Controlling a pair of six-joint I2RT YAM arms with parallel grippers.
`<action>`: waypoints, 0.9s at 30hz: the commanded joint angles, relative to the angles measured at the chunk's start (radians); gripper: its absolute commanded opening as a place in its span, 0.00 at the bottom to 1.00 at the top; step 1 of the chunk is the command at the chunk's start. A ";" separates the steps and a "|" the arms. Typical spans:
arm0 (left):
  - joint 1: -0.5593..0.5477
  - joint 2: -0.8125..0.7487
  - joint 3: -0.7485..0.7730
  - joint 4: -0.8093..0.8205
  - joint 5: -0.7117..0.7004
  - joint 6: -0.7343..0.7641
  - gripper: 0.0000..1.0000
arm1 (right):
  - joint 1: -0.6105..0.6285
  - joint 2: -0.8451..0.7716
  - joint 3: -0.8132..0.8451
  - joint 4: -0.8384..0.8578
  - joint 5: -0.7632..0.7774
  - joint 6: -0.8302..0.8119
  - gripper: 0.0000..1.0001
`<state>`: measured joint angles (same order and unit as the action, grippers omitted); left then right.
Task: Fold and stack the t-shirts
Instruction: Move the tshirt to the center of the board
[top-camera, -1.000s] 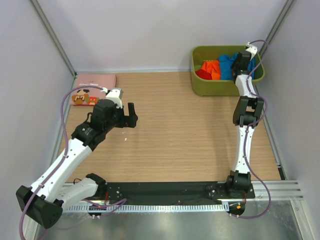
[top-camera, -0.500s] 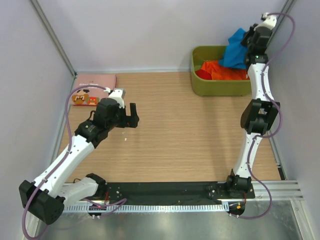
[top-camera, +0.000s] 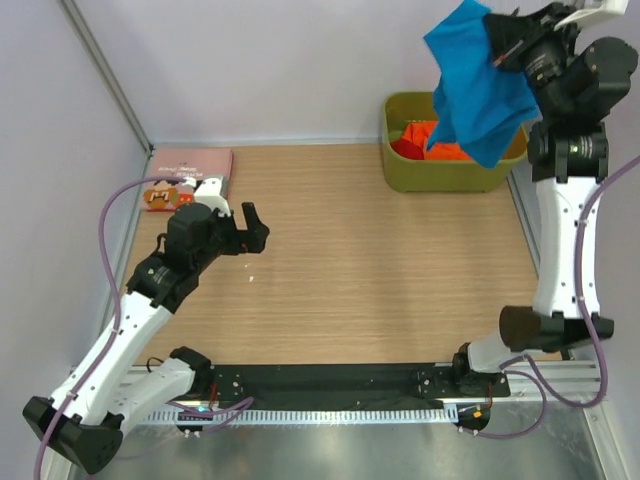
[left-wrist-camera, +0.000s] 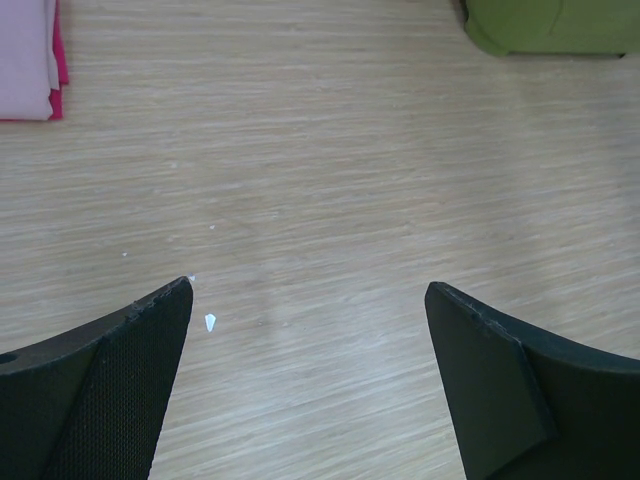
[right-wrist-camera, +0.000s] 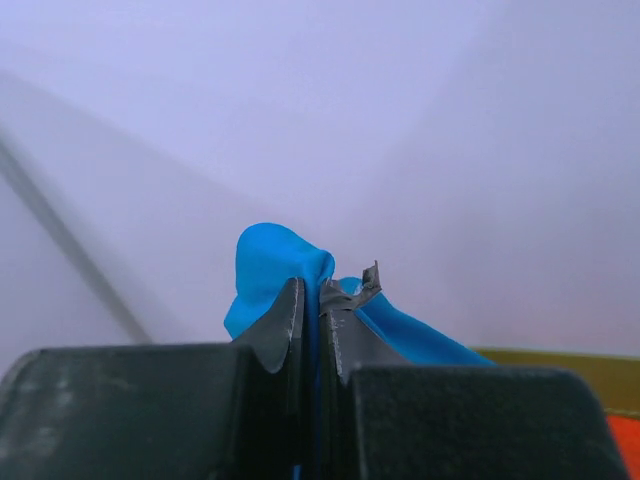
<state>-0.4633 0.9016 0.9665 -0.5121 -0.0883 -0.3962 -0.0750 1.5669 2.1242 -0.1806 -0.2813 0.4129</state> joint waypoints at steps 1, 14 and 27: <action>0.021 -0.030 0.003 0.047 -0.018 -0.036 1.00 | 0.070 -0.111 -0.156 -0.087 -0.121 0.115 0.01; 0.032 -0.049 0.048 -0.086 0.246 -0.165 0.97 | 0.457 -0.522 -1.219 -0.276 0.089 0.187 0.38; -0.257 0.115 -0.201 0.142 0.228 -0.380 0.83 | 0.488 -0.700 -1.407 -0.537 0.250 0.203 0.50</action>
<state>-0.6525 0.9661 0.8043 -0.4847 0.1669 -0.6857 0.3977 0.8772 0.7986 -0.6865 0.0036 0.5854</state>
